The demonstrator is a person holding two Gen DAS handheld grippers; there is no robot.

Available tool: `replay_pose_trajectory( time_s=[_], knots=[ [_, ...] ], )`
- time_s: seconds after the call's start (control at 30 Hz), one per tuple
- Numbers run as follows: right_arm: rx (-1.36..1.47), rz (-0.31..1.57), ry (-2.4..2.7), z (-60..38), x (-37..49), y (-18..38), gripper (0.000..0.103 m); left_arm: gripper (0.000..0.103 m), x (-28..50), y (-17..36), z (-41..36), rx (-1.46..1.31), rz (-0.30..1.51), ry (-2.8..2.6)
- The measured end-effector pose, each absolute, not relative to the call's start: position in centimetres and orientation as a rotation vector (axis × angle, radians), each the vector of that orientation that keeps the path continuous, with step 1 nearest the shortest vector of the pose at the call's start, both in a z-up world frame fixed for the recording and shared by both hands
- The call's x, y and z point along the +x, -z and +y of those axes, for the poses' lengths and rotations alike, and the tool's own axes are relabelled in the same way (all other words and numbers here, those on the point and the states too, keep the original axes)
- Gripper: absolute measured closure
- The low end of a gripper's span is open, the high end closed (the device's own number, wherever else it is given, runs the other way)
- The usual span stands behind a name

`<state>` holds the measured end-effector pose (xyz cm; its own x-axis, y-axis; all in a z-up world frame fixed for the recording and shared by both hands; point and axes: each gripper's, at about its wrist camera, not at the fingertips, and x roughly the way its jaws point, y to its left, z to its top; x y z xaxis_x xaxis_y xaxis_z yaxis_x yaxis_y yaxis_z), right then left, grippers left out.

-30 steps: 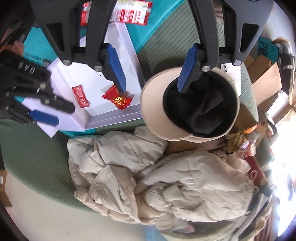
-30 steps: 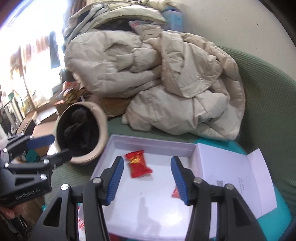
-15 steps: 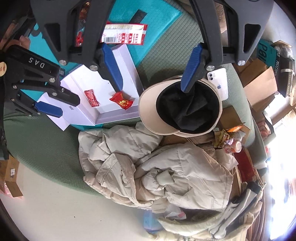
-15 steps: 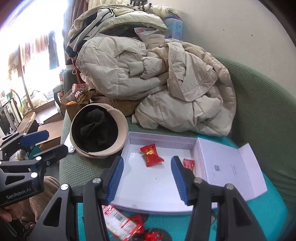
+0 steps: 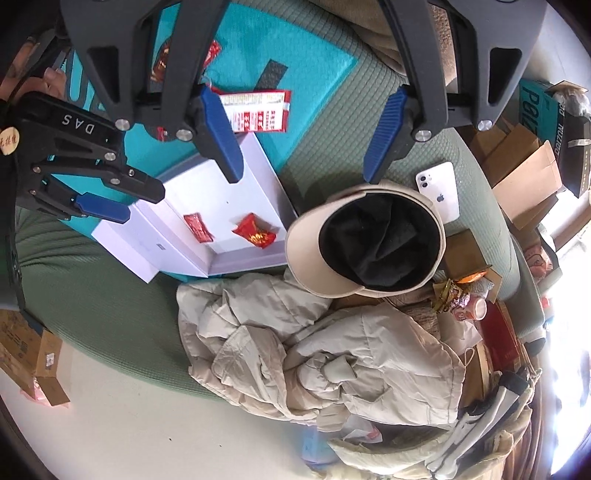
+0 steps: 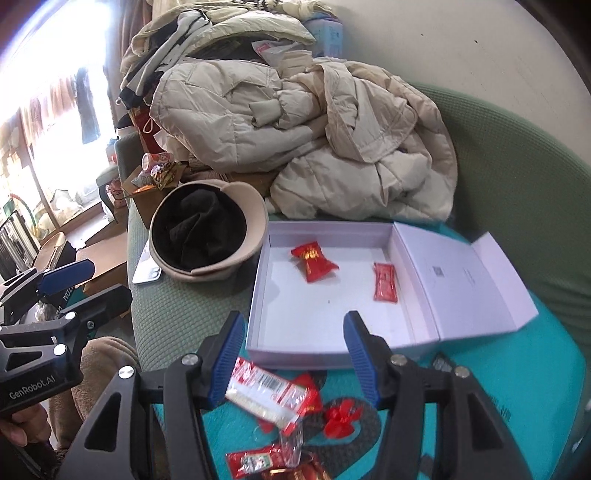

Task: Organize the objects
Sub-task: 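Withdraw both grippers from the box back toward the snack pile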

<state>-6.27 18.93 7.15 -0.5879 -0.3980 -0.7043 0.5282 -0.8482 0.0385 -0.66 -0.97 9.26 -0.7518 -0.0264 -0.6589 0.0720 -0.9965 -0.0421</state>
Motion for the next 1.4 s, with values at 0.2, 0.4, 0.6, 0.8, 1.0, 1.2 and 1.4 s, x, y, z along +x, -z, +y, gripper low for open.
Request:
replay_pose_trajectory(
  time_s=[0.2,0.4,0.6,0.8,1.0,1.2,1.4],
  knots=[
    [1.022,0.254,2.422,19.6,-4.6,-6.7,0.046,0.036,0.3,-8.2,-0.7,1.125,0.147,2.900],
    [1.048,0.252,2.439,20.5,-3.3,-5.6,0.046,0.036,0.8,-6.5,-0.1,1.195,0.153,2.901],
    [1.095,0.265,2.421,21.4,-2.2,-4.0,0.046,0.036,0.9,-4.9,0.5,1.257,0.156,2.910],
    [1.095,0.291,2.379,21.6,-0.8,-2.6,0.046,0.032,0.5,-3.3,0.8,1.365,0.162,2.873],
    [1.129,0.296,2.322,21.6,-0.6,-0.6,0.046,0.031,-0.1,-1.8,1.1,1.419,0.129,2.888],
    [1.171,0.243,2.263,21.8,-1.2,1.0,0.046,0.031,-1.1,-0.6,1.3,1.491,0.127,2.909],
    [1.163,0.266,2.278,22.1,-1.5,2.3,0.046,0.031,-2.4,1.0,2.1,1.569,0.081,2.933]
  ],
)
